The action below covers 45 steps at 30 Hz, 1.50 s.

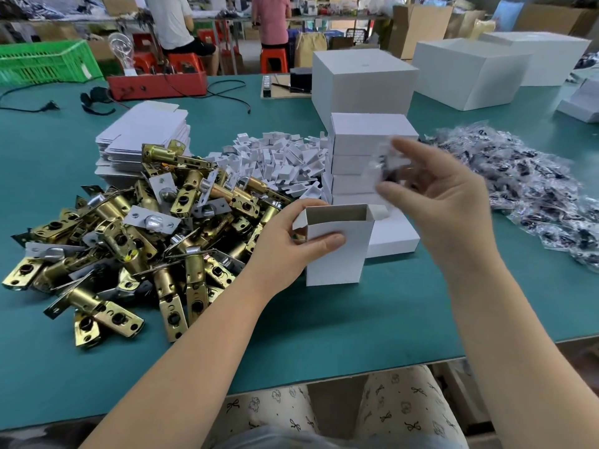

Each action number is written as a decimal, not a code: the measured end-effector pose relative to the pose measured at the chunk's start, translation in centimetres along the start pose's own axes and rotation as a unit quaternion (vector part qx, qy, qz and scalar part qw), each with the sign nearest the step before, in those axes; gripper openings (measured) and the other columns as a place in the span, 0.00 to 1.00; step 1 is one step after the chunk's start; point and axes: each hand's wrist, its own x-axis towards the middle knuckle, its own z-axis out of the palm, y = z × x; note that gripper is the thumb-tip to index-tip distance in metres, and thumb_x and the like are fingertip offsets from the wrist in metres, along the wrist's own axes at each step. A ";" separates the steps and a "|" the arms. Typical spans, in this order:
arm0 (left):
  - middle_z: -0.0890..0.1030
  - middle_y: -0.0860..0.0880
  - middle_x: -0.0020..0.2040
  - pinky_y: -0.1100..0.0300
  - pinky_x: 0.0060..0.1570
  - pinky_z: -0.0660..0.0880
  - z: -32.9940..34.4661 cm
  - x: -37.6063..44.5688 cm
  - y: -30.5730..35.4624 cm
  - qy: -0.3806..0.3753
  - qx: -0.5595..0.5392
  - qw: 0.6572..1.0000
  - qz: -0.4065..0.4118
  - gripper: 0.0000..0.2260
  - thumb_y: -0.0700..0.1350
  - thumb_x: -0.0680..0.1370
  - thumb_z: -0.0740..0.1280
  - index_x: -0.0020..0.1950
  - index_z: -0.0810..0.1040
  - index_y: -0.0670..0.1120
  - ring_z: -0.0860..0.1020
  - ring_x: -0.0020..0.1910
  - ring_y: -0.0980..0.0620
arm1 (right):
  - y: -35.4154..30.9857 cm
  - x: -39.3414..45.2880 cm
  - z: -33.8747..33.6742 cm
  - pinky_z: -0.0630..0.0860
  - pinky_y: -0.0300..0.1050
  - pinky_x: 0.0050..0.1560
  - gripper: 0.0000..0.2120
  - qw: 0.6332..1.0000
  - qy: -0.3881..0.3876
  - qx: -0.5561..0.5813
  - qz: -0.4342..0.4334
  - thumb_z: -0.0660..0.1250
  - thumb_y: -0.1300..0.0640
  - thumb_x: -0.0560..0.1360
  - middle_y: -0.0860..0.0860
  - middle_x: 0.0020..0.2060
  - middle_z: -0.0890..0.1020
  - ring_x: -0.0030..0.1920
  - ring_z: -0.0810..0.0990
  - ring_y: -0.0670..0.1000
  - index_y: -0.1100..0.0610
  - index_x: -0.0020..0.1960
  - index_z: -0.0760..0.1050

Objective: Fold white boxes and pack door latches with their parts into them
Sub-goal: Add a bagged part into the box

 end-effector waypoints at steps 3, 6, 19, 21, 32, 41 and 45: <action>0.83 0.59 0.43 0.66 0.42 0.79 0.0 0.0 0.0 -0.001 -0.003 1.000 -0.003 0.15 0.47 0.67 0.76 0.51 0.78 0.57 0.82 0.44 0.60 | -0.3 -0.5 1.6 0.77 0.34 0.51 0.22 0.995 -0.046 -0.088 -0.020 0.71 0.66 0.73 0.39 0.48 0.82 0.47 0.81 0.41 0.42 0.57 0.75; 0.83 0.59 0.43 0.64 0.42 0.79 0.0 0.1 0.0 0.003 0.004 1.000 -0.003 0.15 0.47 0.68 0.77 0.52 0.78 0.56 0.82 0.44 0.60 | -0.6 -0.6 1.6 0.74 0.29 0.50 0.16 0.975 -0.090 -0.188 -0.078 0.69 0.68 0.73 0.42 0.44 0.83 0.47 0.80 0.38 0.49 0.54 0.81; 0.83 0.62 0.44 0.66 0.43 0.78 0.1 0.1 0.0 -0.012 0.022 1.000 0.006 0.18 0.44 0.69 0.77 0.48 0.79 0.66 0.82 0.44 0.62 | -3.7 0.5 1.2 0.66 0.46 0.50 0.19 0.840 -0.284 -0.462 -0.033 0.54 0.49 0.74 0.45 0.41 0.75 0.47 0.67 0.51 0.50 0.41 0.83; 0.83 0.61 0.45 0.67 0.44 0.78 0.0 0.1 0.0 -0.014 0.021 1.000 -0.001 0.17 0.43 0.70 0.77 0.51 0.79 0.61 0.82 0.44 0.61 | -4.3 0.6 2.0 0.63 0.46 0.47 0.24 0.783 -0.303 -0.540 -0.050 0.47 0.46 0.74 0.46 0.40 0.76 0.46 0.67 0.51 0.50 0.44 0.82; 0.85 0.54 0.46 0.62 0.47 0.80 -0.1 0.1 -0.4 -0.027 -0.018 0.999 -0.008 0.24 0.33 0.66 0.70 0.48 0.82 0.62 0.85 0.47 0.52 | -3.2 -1.5 3.8 0.50 0.49 0.72 0.28 0.737 -0.358 -0.567 -0.084 0.44 0.36 0.76 0.45 0.53 0.81 0.53 0.78 0.50 0.48 0.71 0.60; 0.83 0.61 0.46 0.66 0.42 0.79 0.0 0.0 0.1 0.002 0.029 1.000 0.001 0.17 0.47 0.67 0.77 0.53 0.77 0.55 0.83 0.46 0.60 | -0.3 -0.1 1.2 0.74 0.41 0.36 0.11 0.993 0.043 -0.053 -0.100 0.57 0.56 0.76 0.47 0.33 0.80 0.33 0.78 0.50 0.53 0.42 0.78; 0.83 0.62 0.45 0.69 0.44 0.78 -0.1 0.0 0.1 0.001 0.026 1.000 0.001 0.18 0.46 0.67 0.75 0.55 0.77 0.52 0.82 0.46 0.61 | 4.2 3.4 -2.3 0.71 0.42 0.32 0.06 0.964 0.257 -0.049 0.038 0.59 0.59 0.73 0.44 0.33 0.77 0.29 0.74 0.44 0.54 0.45 0.74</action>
